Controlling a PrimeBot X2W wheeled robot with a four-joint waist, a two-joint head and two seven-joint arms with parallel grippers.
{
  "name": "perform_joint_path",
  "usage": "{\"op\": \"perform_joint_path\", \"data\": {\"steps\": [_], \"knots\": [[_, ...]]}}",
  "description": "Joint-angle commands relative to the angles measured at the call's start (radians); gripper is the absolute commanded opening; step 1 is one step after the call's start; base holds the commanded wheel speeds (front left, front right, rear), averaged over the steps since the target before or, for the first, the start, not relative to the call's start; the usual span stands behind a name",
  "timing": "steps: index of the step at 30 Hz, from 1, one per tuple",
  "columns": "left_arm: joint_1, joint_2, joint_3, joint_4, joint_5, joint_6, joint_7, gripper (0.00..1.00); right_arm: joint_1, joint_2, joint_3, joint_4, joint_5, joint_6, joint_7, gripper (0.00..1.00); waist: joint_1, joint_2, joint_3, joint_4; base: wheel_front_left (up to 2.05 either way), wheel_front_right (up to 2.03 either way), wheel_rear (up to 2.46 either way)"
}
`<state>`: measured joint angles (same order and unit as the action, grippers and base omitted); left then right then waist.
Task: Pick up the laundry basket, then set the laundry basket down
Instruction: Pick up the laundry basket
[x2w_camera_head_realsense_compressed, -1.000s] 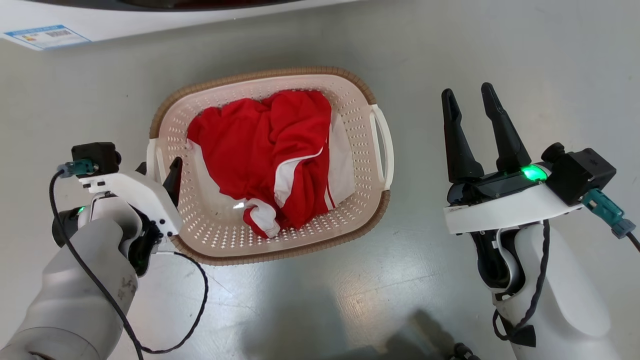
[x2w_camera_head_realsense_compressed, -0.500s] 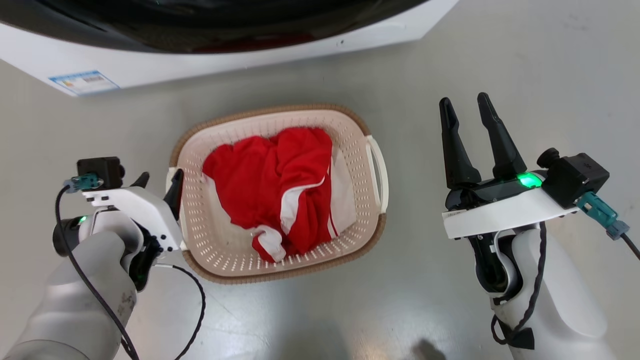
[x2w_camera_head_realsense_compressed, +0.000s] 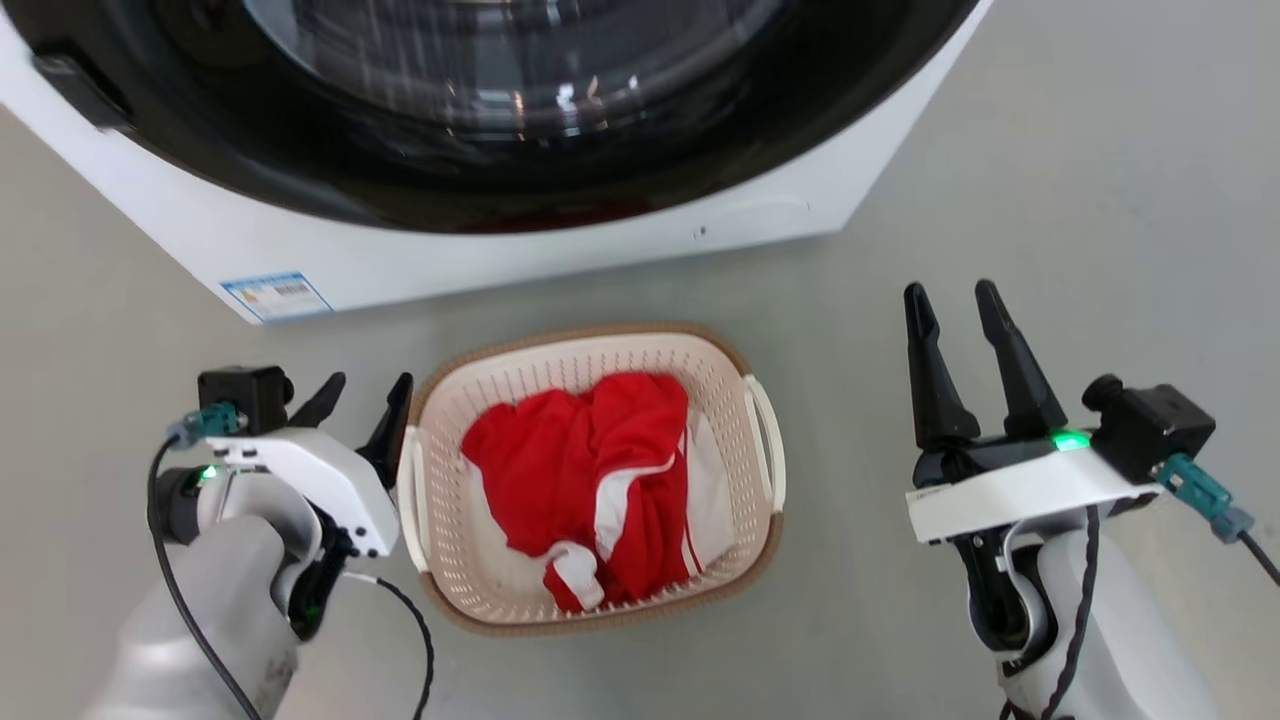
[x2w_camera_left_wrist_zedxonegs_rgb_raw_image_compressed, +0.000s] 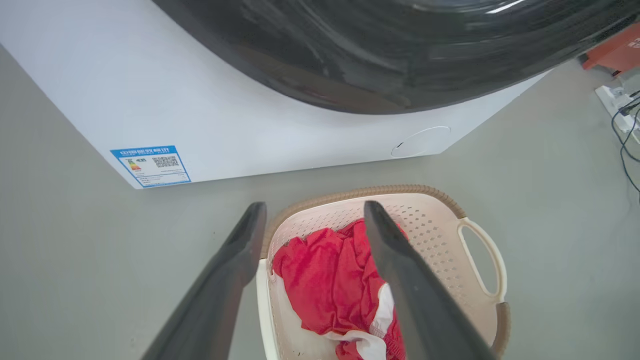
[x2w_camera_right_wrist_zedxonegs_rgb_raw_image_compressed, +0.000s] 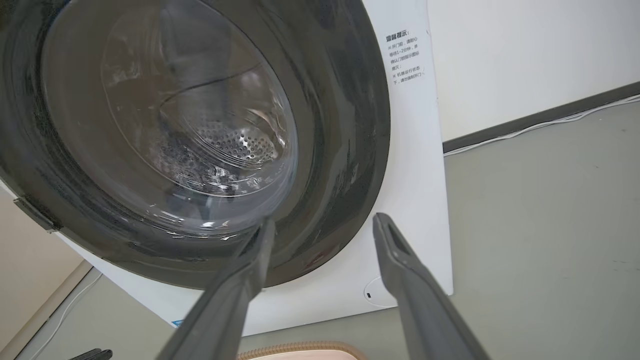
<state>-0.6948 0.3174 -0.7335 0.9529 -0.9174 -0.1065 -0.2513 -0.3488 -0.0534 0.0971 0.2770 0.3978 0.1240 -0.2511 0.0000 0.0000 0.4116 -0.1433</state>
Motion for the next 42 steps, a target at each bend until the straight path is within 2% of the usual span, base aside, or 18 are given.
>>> {"op": "perform_joint_path", "data": {"steps": [1, 11, 20, 31, 42], "knots": [[0.022, 0.034, 0.056, -0.043, 0.032, 0.014, -0.01, 1.0, 0.017, 0.003, 0.017, -0.018, -0.005, 0.007, -0.011, 1.0, 0.0, 0.0, -0.058, 0.019, 0.0, 0.0, 0.0], [0.212, 0.006, 0.275, -0.312, 0.233, 0.047, -0.01, 1.0, 0.075, 0.003, -0.011, -0.041, -0.038, 0.007, -0.011, 1.0, 0.0, 0.0, -0.181, 0.069, 0.0, 0.0, 0.0], [0.368, -0.04, 0.438, -0.487, 0.353, 0.064, -0.01, 1.0, 0.134, 0.003, -0.034, -0.044, -0.077, 0.007, -0.011, 1.0, 0.0, 0.0, -0.263, 0.104, 0.0, 0.0, 0.0], [0.5, -0.115, 0.595, -0.653, 0.485, 0.047, -0.01, 1.0, 0.182, 0.003, -0.069, -0.028, -0.145, 0.007, -0.011, 1.0, 0.0, 0.0, -0.306, 0.124, 0.0, 0.0, 0.0], [0.571, -0.192, 0.719, -0.742, 0.627, 0.018, -0.01, 1.0, 0.196, -0.002, -0.075, -0.006, -0.153, 0.007, -0.011, 1.0, 0.0, 0.0, -0.324, 0.129, 0.0, 0.0, 0.0]]}}
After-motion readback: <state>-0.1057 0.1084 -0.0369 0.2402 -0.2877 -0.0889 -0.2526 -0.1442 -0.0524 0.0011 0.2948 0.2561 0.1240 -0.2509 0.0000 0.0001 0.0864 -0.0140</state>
